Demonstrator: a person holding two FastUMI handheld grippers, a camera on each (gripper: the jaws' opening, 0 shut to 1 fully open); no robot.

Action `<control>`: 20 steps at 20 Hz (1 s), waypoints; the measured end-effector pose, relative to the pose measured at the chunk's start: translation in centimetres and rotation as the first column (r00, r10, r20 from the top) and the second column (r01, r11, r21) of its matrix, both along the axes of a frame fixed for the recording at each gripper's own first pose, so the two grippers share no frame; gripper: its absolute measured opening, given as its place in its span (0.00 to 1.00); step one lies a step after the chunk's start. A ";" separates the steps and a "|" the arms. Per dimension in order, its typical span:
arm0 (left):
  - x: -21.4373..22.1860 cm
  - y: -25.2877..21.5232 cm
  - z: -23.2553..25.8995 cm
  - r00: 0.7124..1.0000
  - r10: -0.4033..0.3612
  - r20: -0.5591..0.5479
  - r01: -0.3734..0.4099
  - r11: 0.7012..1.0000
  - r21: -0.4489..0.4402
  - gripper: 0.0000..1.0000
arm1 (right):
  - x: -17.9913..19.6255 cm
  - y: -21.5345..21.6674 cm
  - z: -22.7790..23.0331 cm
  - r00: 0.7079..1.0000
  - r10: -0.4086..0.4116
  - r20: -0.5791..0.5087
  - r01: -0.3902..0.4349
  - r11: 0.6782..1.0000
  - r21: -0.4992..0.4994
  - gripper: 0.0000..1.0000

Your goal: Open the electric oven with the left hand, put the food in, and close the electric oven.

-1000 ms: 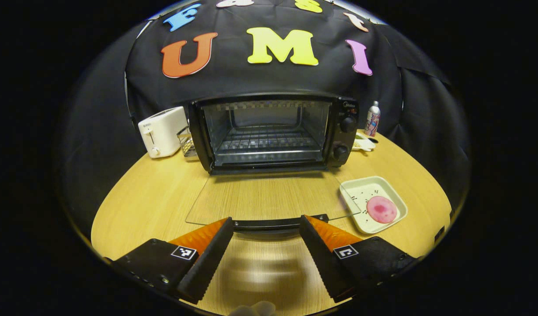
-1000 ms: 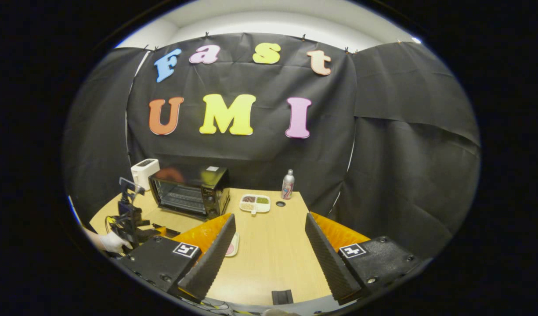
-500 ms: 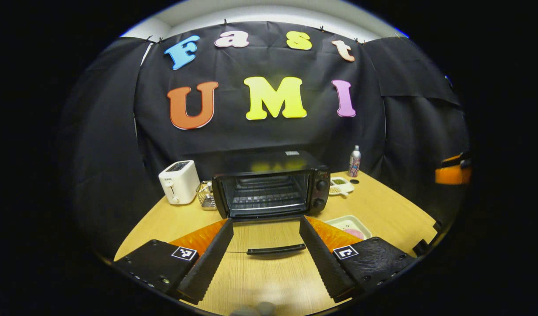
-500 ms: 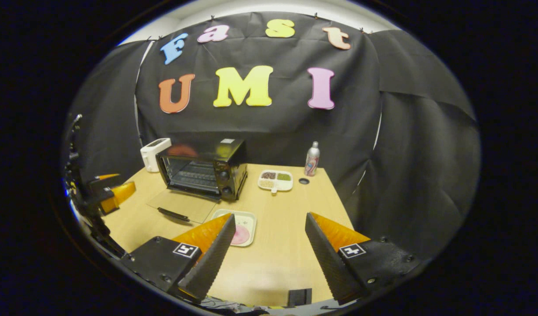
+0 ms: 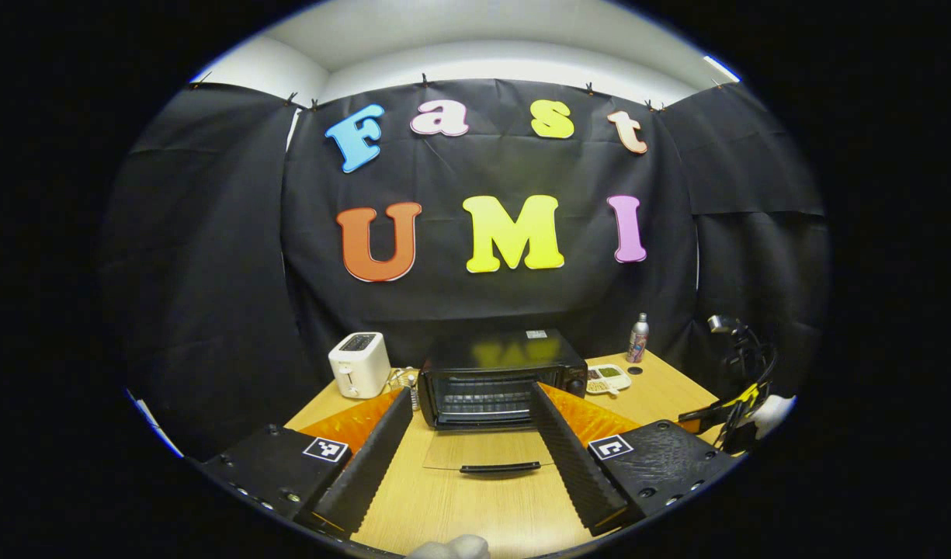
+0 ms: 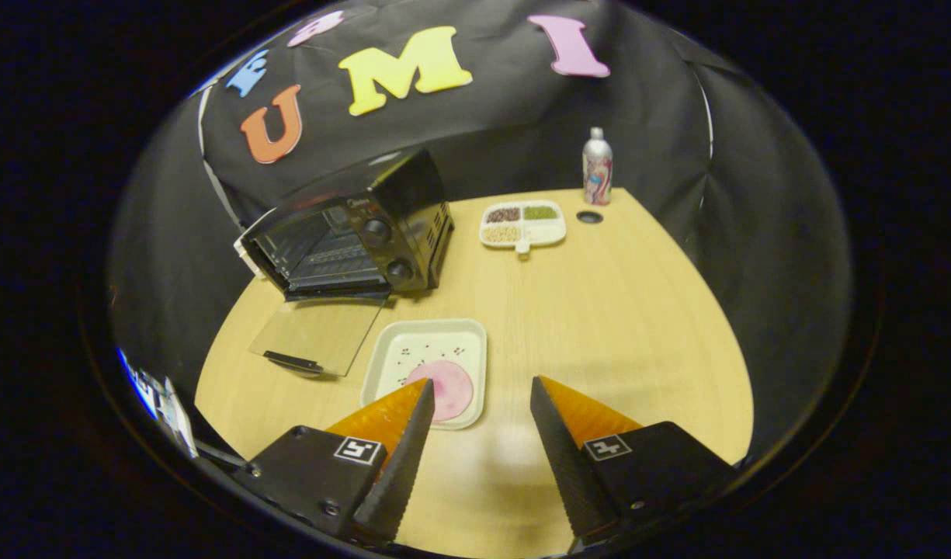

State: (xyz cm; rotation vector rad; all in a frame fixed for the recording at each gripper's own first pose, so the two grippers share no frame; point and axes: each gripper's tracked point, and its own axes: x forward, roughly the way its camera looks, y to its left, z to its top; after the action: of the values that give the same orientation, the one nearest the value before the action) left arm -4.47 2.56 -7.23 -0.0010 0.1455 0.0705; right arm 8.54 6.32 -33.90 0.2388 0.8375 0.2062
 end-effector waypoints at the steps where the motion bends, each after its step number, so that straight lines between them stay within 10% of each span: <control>1: -0.3 0.3 0.6 1.000 0.021 0.004 -0.021 1.000 0.007 0.96 | 0.7 0.3 -1.2 0.999 0.004 -0.041 -0.003 1.000 0.012 0.73; 20: -2.1 0.6 1.6 0.964 0.264 -0.038 -0.265 0.964 -0.014 0.97 | 5.5 0.9 -8.2 0.901 0.124 -0.415 -0.125 0.992 0.025 0.08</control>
State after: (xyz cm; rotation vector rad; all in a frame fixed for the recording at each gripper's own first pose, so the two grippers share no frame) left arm -6.55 3.16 -5.63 -0.0386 0.1815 0.3367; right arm 14.04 7.23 -42.11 0.2308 1.2806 0.2793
